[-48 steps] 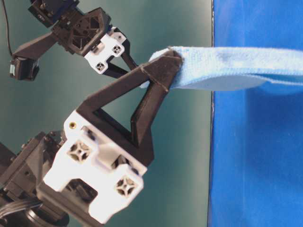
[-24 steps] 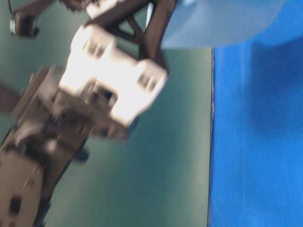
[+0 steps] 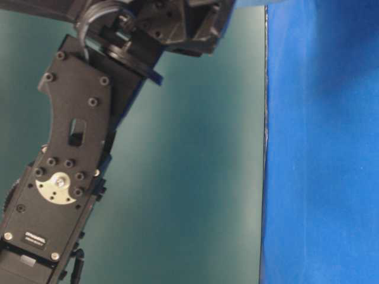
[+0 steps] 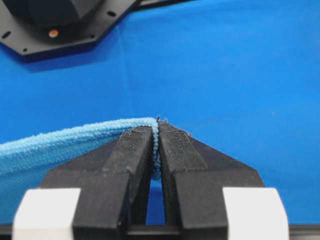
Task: Fold the light blue towel.
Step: 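Lay the strip down vertically, folding it in half lengthwise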
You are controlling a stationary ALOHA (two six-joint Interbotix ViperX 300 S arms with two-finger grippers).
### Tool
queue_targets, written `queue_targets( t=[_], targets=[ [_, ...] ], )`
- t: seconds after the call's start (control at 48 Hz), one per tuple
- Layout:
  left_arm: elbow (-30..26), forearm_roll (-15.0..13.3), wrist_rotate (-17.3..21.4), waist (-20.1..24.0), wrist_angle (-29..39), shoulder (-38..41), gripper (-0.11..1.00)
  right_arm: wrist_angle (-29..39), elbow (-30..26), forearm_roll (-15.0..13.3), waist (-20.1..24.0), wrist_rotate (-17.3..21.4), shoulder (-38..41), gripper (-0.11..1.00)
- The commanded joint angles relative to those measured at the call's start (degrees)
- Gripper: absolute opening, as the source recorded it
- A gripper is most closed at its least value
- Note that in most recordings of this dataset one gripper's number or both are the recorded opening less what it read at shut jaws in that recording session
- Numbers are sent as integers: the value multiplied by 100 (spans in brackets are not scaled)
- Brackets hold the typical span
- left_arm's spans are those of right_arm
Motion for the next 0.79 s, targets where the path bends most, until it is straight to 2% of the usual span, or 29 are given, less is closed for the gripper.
queue_targets(
  t=[0.0,0.187,0.395,0.541,0.77],
  targets=[
    [26,-18,-79,-193,-62,-202,2,-246,-255,-88,-272,-18,290,1],
    [791,-35,-220,-193,-299,-501,2,-888,-721,-88,-272,-18,1239,1],
    [2083,-53,-870,-193,-967,-1020,2,-1485,-1292,-88,-264,-9,2162,1],
    [2804,-44,-1151,-220,-1318,-1292,2,-1582,-1521,-88,-264,-9,2505,1],
    [3103,-44,-1195,-255,-1354,-1397,2,-1846,-1582,-88,-237,-9,2672,1]
  ],
)
